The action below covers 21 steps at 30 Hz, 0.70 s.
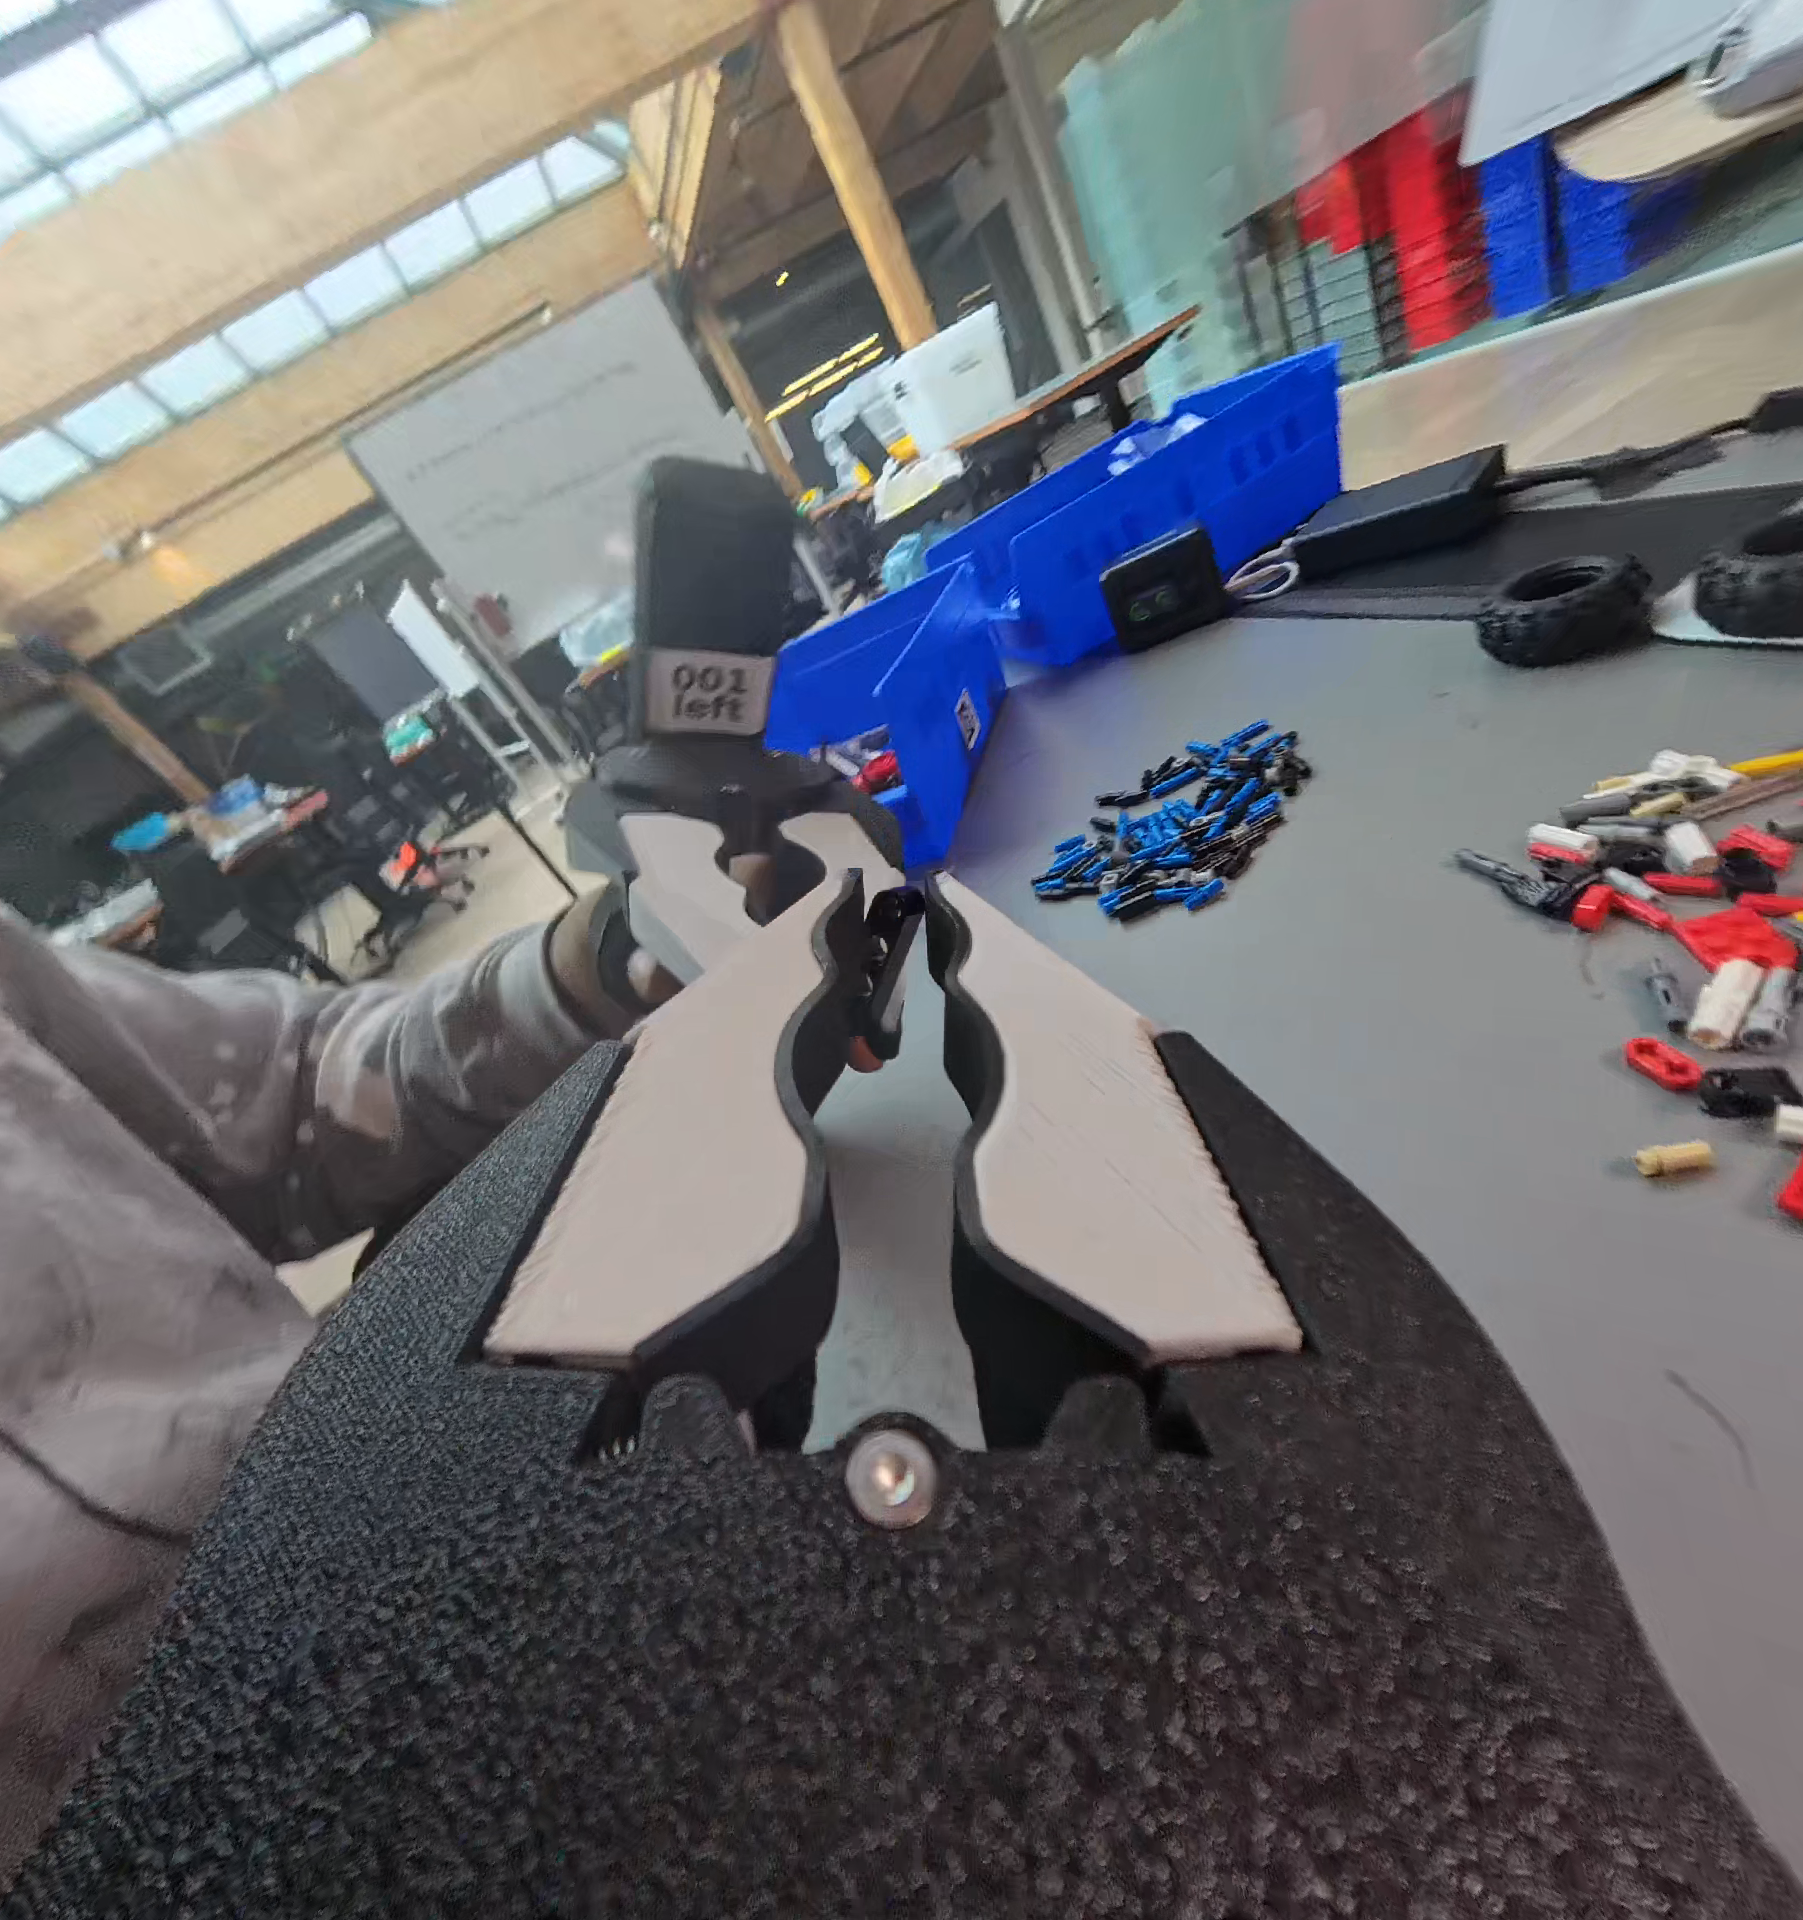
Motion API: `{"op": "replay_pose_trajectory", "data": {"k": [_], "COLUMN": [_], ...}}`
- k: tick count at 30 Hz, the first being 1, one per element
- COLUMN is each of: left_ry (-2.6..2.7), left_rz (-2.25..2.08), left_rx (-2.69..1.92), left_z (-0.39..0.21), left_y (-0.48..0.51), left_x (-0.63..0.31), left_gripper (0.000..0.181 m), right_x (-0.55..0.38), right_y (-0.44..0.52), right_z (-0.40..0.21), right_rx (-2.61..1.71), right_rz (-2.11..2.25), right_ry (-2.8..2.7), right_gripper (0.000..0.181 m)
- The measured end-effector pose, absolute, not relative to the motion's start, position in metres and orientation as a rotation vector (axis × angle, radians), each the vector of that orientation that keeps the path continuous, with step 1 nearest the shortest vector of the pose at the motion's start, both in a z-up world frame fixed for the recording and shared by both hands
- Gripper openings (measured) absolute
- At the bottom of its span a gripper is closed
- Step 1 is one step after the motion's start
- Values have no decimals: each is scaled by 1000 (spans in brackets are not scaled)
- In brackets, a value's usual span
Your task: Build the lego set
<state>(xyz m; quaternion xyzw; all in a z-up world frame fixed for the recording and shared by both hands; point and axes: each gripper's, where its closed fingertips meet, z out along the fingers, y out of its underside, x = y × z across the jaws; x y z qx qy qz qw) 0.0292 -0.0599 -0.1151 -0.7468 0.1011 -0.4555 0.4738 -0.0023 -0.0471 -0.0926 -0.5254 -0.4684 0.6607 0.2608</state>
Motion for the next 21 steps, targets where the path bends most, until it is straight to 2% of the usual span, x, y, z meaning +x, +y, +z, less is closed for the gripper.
{"op": "replay_pose_trajectory", "data": {"k": [3,6,11,14,15,18,20,21], "left_ry": [356,436,526,541,540,434,404,424], "left_rz": [-1438,-1666,-1815,-1843,-1843,-1802,-1663,-1570], "left_rx": [-1847,-1820,-1865,-1910,-1922,-1929,-1937,-1934], "left_z": [-119,-114,-120,-128,-132,-136,-137,-137], "left_y": [-90,-112,-125,-126,-126,-114,-103,-100], "left_x": [40,48,62,64,64,55,43,38], "left_gripper": [12,11,12,11,11,8,25,26], "right_x": [22,44,48,46,45,46,45,44], "right_y": [-70,-89,-107,-110,-107,-97,-90,-85], "right_z": [-99,-107,-125,-132,-134,-141,-150,-159], "right_rx": [-1124,-786,-541,-464,-460,-514,-648,-729], "right_rz": [1618,1391,1046,912,877,854,902,900], "right_ry": [-1683,-1904,-2054,-2073,-2069,-2089,-2115,-2146], "right_gripper": [20,35,39,26,14,7,7,7]}}
